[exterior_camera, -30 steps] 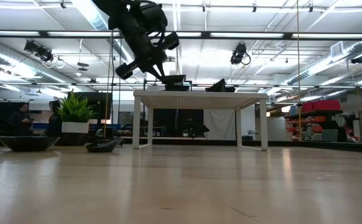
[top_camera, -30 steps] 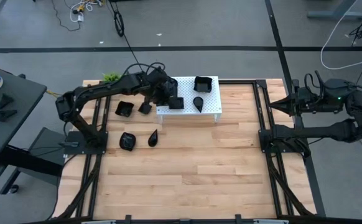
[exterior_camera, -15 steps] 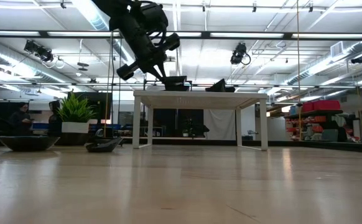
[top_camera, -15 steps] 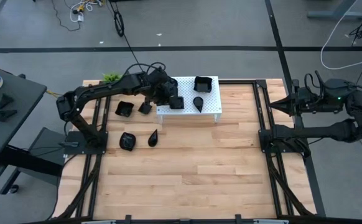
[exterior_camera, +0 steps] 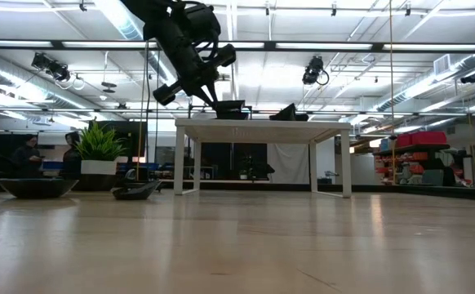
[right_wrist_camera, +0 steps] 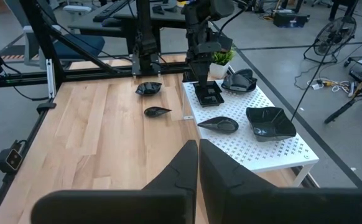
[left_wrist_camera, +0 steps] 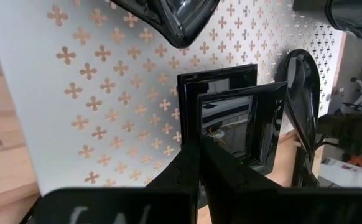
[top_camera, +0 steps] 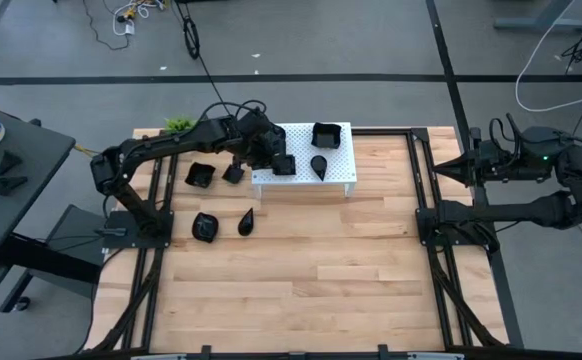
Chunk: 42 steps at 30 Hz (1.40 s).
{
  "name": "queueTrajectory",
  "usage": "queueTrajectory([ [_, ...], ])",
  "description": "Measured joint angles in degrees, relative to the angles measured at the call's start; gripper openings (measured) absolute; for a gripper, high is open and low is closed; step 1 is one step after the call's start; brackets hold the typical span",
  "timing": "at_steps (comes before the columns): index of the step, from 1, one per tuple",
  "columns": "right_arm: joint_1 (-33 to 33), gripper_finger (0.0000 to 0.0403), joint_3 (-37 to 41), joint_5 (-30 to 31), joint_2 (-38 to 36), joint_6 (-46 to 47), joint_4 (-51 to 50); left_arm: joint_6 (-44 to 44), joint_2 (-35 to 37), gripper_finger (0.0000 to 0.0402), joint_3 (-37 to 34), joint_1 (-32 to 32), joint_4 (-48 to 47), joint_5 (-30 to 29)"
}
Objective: Pick & Place Mini shaped plates
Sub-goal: Stack the square plate on top of the square plate on the shelf, then stack the drop-shaped plate on top of the drop-shaped plate on the shelf
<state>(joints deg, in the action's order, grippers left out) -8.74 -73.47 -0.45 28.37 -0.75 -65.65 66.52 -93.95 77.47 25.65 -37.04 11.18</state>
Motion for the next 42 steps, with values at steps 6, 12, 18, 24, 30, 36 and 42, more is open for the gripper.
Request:
queueTrajectory([
  [6,0.0,0.002,0.0,0.0,-0.01,0.0,0.01,-0.17,0.0,0.0014,0.0,0.0,0.65,0.01],
  [12,-0.01,0.002,0.0,0.01,-0.01,-0.01,0.0,-0.15,0.07,0.0014,0.0,0.0,1.62,0.02],
  [18,-0.01,0.002,0.0,0.0,0.0,-0.01,0.01,-0.14,0.09,0.0031,0.0,0.0,1.62,0.01],
  [24,0.01,0.002,0.0,0.0,-0.01,0.0,0.0,0.2,0.09,0.008,0.0,0.0,1.62,0.02],
  [30,-0.01,0.002,0.0,0.0,-0.01,0.0,0.0,-0.11,0.09,0.0103,0.0,0.0,1.65,0.56],
  [36,0.01,0.002,0.0,0.0,0.01,0.0,0.02,-0.27,0.09,0.0104,0.0,0.0,1.63,2.46],
  [42,0.01,0.002,0.0,0.0,0.01,0.0,0.01,-1.68,0.09,0.0103,0.0,0.0,0.31,3.06],
])
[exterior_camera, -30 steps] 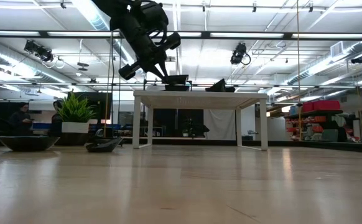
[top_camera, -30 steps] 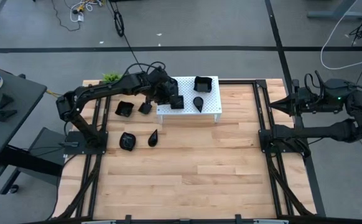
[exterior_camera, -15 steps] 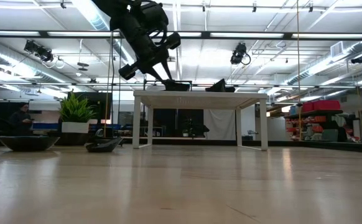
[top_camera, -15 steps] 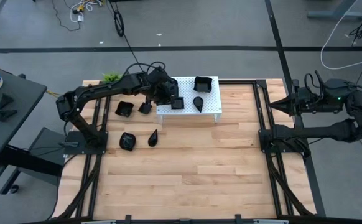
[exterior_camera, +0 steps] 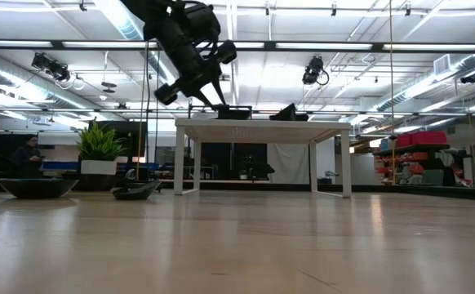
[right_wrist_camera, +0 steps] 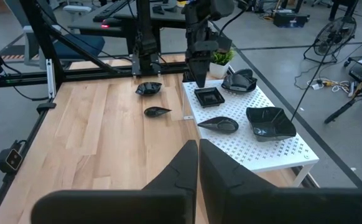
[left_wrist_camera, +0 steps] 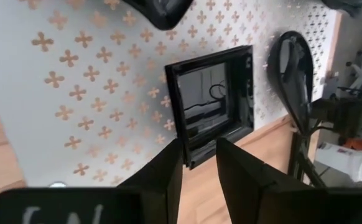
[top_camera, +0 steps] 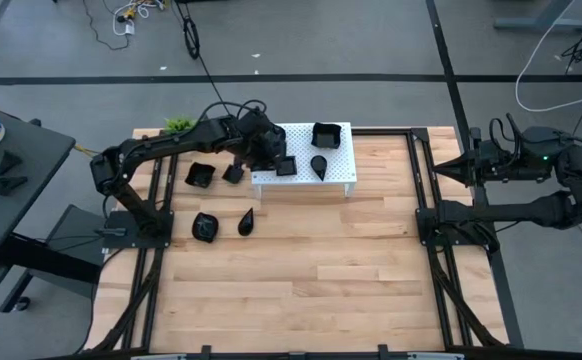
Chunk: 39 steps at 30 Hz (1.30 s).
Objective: Pick & Place Mini shaped plates
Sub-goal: Stack the drop-shaped plate on top of the drop-shaped plate on the shelf
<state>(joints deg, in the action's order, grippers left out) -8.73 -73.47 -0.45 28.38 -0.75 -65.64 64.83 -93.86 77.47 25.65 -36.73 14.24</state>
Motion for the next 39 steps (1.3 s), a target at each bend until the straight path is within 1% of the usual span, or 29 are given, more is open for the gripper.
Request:
queueTrajectory([
  [7,-0.02,0.002,0.0,0.0,0.0,0.0,0.01,-3.08,0.77,0.0103,0.0,0.0,-2.95,0.63],
  [13,-0.01,0.002,0.0,0.0,-0.02,-0.01,0.01,-6.01,3.71,0.0103,0.0,0.0,-4.9,0.63],
  [18,-0.02,0.002,0.0,0.02,-0.02,0.0,0.0,-7.91,5.6,0.0103,0.02,-1.49,-7.2,0.46],
  [22,-0.02,0.002,0.0,0.0,-0.01,-0.02,0.0,-8.13,5.84,0.0103,0.04,-4.03,-10.81,0.16],
  [29,-0.01,0.002,0.0,0.0,-0.02,0.0,0.01,-8.49,5.85,0.0103,-0.31,-10.33,-13.73,-3.16],
  [35,-0.02,0.002,0.0,0.0,-0.02,0.0,0.01,-8.38,5.84,0.0103,-3.97,-15.91,-13.86,-3.04],
  [39,0.0,0.002,0.0,0.0,-0.01,0.0,0.0,-5.46,6.73,0.0103,-7.53,-19.39,-14.3,-3.03],
])
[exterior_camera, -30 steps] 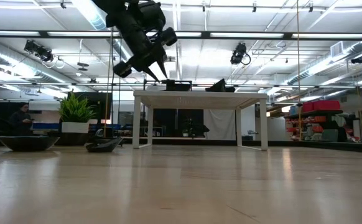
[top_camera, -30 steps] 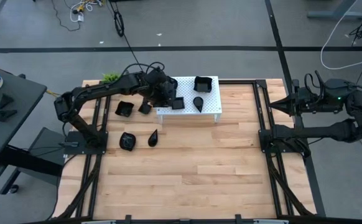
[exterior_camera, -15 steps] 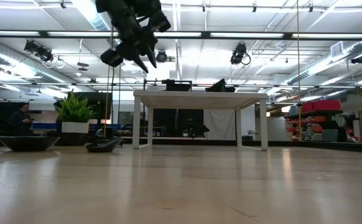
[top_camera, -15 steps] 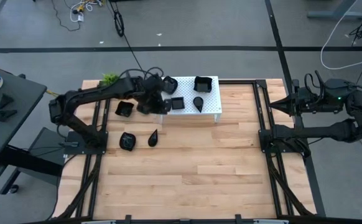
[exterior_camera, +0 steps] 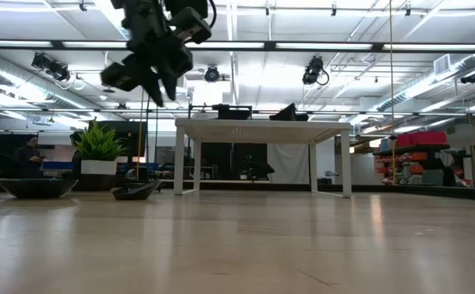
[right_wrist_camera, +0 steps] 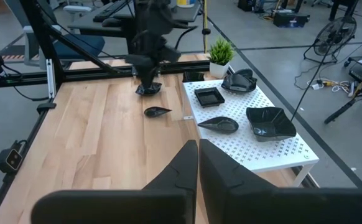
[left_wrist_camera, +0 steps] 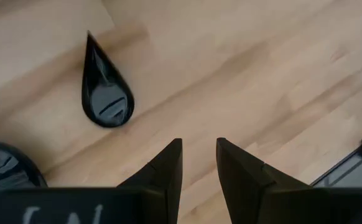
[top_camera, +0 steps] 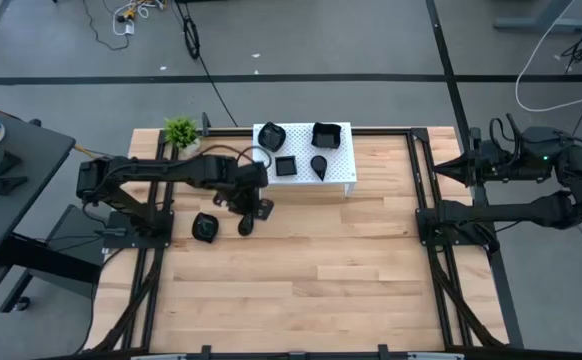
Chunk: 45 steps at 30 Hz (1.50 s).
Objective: Pick & Place Mini shaped plates
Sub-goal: Stack the drop-shaped plate on top of the drop-shaped plate on the shelf
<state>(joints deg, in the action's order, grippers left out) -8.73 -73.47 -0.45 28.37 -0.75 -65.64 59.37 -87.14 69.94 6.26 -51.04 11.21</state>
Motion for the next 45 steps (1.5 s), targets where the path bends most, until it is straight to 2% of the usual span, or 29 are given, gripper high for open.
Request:
queueTrajectory([
  [10,-0.02,0.002,0.0,0.0,0.01,-0.02,-0.01,-0.38,4.15,0.0103,-8.45,-5.58,1.3,-1.72],
  [13,-0.02,0.002,0.0,0.02,-0.01,-0.02,-0.01,-1.22,5.97,0.0103,-10.98,-5.52,0.34,-2.78],
  [22,-0.02,0.002,0.0,0.0,0.01,-0.01,-0.01,-4.53,8.2,0.0103,-18.07,-4.06,5.46,-6.75],
  [29,-0.02,0.002,0.0,0.0,0.01,-0.02,-0.01,-7.58,8.18,0.0103,-20.12,-3.69,9.66,-10.4],
  [33,0.0,0.002,0.0,0.0,0.01,-0.01,0.0,-8.04,8.18,0.0103,-20.12,-3.16,10.59,-10.59],
  [38,-0.01,0.002,0.0,0.01,0.01,-0.01,0.0,-19.63,8.18,0.0103,-20.12,-3.17,12.52,-10.25],
  [45,-0.02,0.002,0.0,0.0,0.01,-0.02,0.0,-48.22,8.18,0.0103,-20.12,-3.21,16.65,-9.56],
])
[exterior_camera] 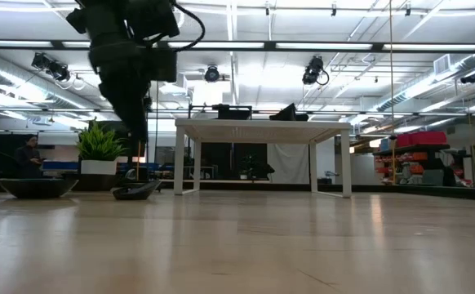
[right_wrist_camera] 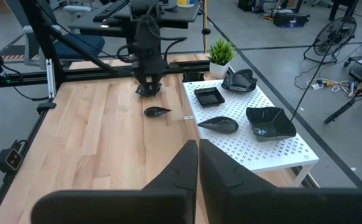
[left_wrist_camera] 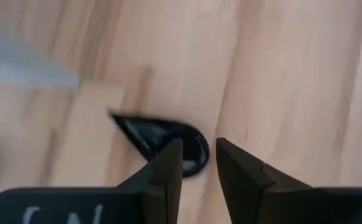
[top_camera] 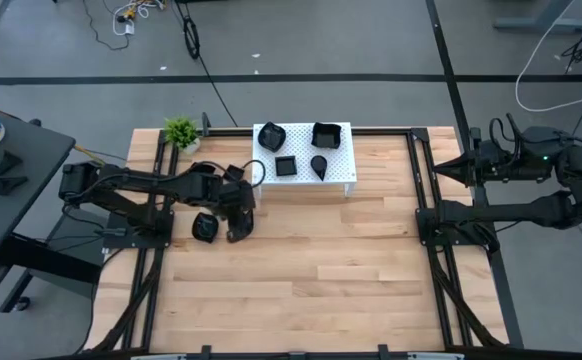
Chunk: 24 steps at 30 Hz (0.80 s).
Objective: Pick & Place Mini shaped plates
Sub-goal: Stack the drop-shaped plate on top of the drop-shaped plate on the shelf
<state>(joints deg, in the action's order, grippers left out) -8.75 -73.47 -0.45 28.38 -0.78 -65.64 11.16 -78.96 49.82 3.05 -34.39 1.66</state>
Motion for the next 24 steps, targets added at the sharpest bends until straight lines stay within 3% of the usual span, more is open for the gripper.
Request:
queueTrajectory([
  [5,0.02,0.002,0.0,0.01,0.0,0.01,0.0,-18.66,-0.08,0.0103,0.35,-0.02,4.69,-3.13],
  [12,0.0,0.002,0.0,0.01,0.0,0.02,-0.01,-47.01,-3.08,0.0103,7.64,-0.04,2.29,-1.42],
  [16,0.0,0.002,0.0,0.02,0.0,0.02,-0.01,-56.87,-5.88,0.0103,12.36,0.0,-0.4,-1.45],
  [24,0.01,0.002,0.0,0.02,-0.02,0.02,0.0,-67.61,-13.38,0.0103,20.12,0.33,-11.32,0.73],
])
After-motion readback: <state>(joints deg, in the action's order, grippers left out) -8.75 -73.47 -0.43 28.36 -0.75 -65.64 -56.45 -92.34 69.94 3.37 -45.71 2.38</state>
